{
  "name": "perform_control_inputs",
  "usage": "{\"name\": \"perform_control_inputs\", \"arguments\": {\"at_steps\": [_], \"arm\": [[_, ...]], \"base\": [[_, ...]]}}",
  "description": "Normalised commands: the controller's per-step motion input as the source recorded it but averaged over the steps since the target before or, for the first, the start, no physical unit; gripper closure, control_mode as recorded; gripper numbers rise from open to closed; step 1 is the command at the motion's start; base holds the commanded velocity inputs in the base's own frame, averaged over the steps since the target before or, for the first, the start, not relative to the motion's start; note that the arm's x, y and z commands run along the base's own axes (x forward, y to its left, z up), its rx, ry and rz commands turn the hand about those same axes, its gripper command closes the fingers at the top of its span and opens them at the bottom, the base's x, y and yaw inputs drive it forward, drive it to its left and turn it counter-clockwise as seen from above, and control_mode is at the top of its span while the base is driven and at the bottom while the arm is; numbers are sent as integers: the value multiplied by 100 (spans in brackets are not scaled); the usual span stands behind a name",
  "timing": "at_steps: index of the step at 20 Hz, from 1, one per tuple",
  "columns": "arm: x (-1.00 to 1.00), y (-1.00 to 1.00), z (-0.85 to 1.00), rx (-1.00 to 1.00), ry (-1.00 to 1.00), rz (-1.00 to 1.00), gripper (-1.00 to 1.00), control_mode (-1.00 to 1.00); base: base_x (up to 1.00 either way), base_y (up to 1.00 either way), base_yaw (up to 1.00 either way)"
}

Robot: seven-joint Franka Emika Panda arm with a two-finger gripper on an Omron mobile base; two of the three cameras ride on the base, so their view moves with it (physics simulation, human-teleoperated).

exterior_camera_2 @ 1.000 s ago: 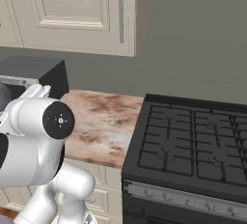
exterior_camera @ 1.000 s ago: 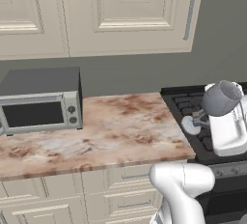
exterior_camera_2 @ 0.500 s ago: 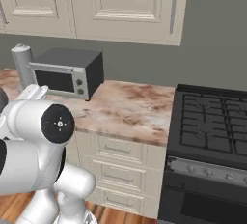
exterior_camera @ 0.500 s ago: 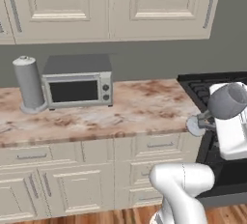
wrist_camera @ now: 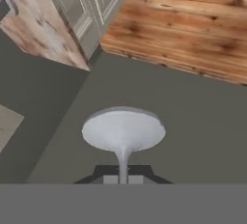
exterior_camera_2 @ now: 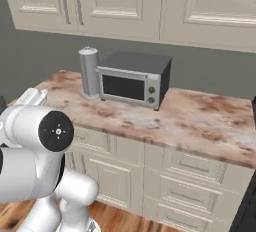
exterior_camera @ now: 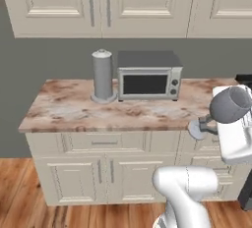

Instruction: Retrieve the wine glasses from the counter and place one next to each plate.

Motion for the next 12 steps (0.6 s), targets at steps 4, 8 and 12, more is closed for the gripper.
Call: {"name": "perform_control_inputs", "arguments": {"at_steps": [4,8,12], "arm": [[0,0,0,0,0,0,100,100],[0,0,0,0,0,0,100,100],[0,0,0,0,0,0,100,100]], "base": [[0,100,32],[0,100,46],[0,75,70]]}}
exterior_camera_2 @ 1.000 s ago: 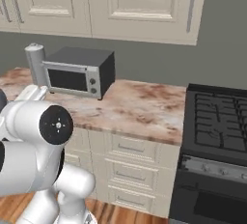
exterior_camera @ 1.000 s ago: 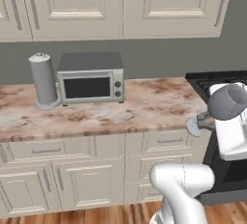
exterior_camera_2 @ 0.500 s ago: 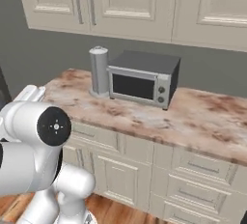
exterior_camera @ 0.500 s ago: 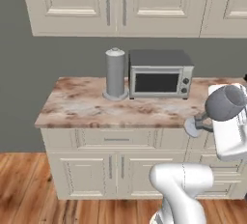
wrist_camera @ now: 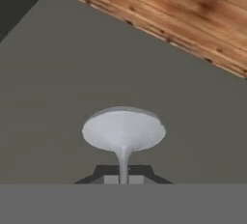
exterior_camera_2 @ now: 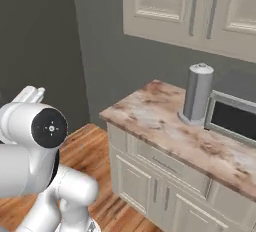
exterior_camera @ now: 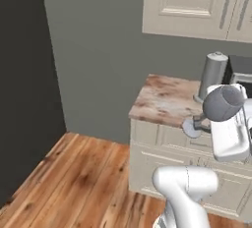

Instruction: Retrieve the wine glasses from the counter and place one next to each plate.

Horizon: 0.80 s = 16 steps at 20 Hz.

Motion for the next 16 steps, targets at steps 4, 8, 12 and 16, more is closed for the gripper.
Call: {"name": "perform_control_inputs", "arguments": {"at_steps": [4,8,12,16], "arm": [[0,0,0,0,0,0,100,100],[0,0,0,0,0,0,100,100],[0,0,0,0,0,0,100,100],[0,0,0,0,0,0,100,100]], "base": [[0,19,84],[0,3,87],[0,0,89],[0,0,88]]}}
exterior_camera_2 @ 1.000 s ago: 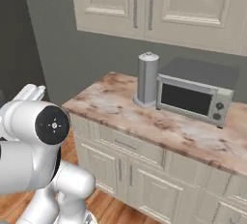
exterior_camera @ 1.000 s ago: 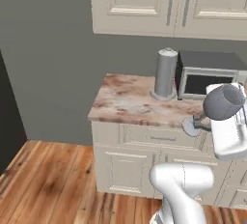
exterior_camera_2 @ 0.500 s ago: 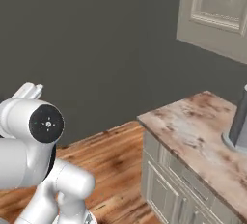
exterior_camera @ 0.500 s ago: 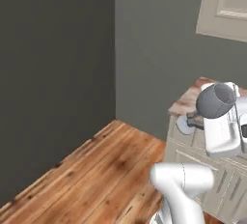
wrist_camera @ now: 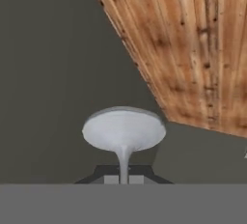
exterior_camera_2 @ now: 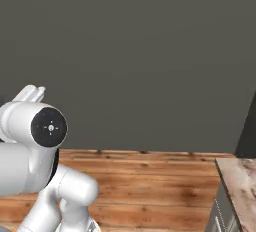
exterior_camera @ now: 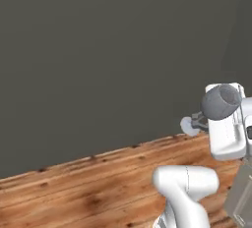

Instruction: Retrieve the wine glasses from the counter and place one next to each plate.

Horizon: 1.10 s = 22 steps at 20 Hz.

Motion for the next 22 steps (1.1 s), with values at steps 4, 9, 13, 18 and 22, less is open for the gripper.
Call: {"name": "perform_control_inputs", "arguments": {"at_steps": [4,9,13,18,22], "arm": [[0,0,0,0,0,0,100,100],[0,0,0,0,0,0,100,100],[0,0,0,0,0,0,100,100],[0,0,0,0,0,0,100,100],[0,0,0,0,0,0,100,100]], "base": [[0,0,88],[0,0,88],[0,0,88],[0,0,85],[13,-4,75]]}}
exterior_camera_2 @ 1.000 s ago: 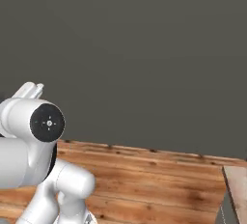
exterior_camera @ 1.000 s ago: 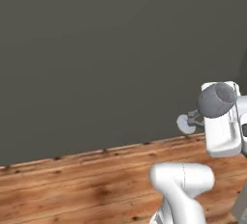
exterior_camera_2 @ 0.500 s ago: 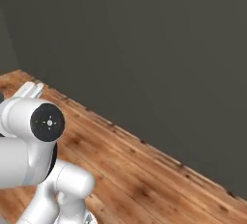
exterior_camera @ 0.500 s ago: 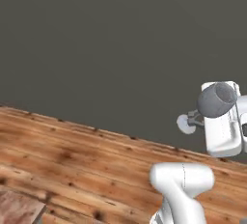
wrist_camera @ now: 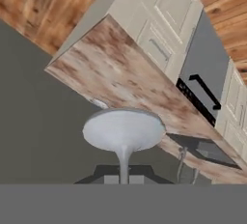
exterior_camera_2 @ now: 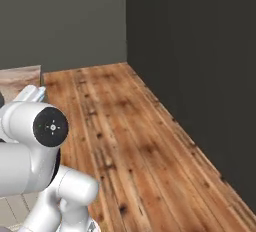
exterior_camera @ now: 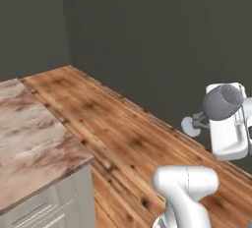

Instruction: Retrieve the wine glasses from the counter and place one next to each plate.

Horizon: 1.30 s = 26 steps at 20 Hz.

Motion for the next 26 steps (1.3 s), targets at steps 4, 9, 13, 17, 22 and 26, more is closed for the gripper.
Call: {"name": "perform_control_inputs", "arguments": {"at_steps": [4,9,13,17,22,26], "arm": [[0,0,0,0,0,0,100,100],[0,0,0,0,0,0,100,100],[0,0,0,0,0,0,100,100],[0,0,0,0,0,0,100,100],[0,0,0,0,0,0,100,100],[0,0,0,0,0,0,100,100]], "base": [[60,-54,51],[77,-87,35],[85,-100,31],[100,-91,34],[100,-64,38],[100,-24,45]]}}
